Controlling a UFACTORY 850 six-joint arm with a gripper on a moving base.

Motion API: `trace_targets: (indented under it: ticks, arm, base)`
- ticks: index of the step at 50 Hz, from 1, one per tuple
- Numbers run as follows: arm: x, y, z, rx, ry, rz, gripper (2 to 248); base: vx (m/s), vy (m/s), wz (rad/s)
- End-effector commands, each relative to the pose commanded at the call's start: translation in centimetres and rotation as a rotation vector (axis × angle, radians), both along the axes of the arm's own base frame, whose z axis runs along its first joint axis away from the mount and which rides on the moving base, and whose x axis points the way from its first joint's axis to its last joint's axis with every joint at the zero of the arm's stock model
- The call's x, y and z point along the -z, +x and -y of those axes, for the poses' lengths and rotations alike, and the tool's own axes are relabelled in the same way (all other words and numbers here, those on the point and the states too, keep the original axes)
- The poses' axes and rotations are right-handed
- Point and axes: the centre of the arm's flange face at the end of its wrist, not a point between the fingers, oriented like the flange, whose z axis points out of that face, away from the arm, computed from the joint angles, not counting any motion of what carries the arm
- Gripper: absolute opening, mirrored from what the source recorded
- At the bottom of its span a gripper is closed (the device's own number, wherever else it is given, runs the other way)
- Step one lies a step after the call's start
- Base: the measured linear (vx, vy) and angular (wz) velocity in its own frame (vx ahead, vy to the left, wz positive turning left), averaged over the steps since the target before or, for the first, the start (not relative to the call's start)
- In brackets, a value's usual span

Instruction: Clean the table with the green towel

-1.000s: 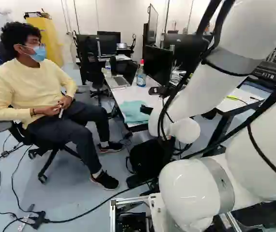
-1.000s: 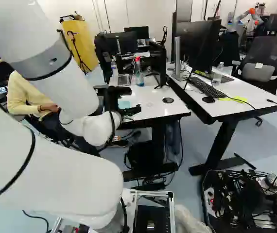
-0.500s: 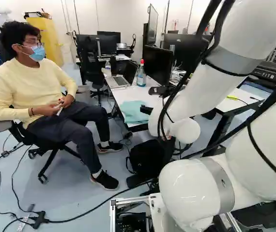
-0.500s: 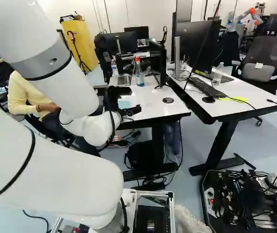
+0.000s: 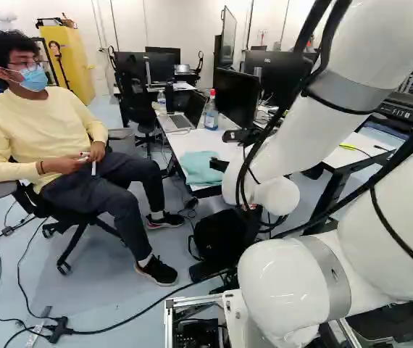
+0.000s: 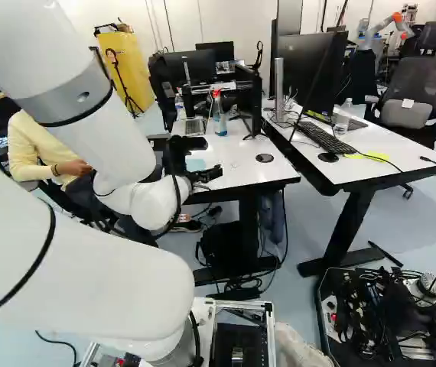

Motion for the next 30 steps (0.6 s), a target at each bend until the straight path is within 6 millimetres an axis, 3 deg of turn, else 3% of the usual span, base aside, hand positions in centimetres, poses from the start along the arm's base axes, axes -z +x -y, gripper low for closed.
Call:
trace_targets:
  ticks: [30]
  arm:
    - [-1.0, 1.1, -0.8, -0.029, 0.0, 0.025, 247]
  base:
    - [0.0, 0.0, 0.0]
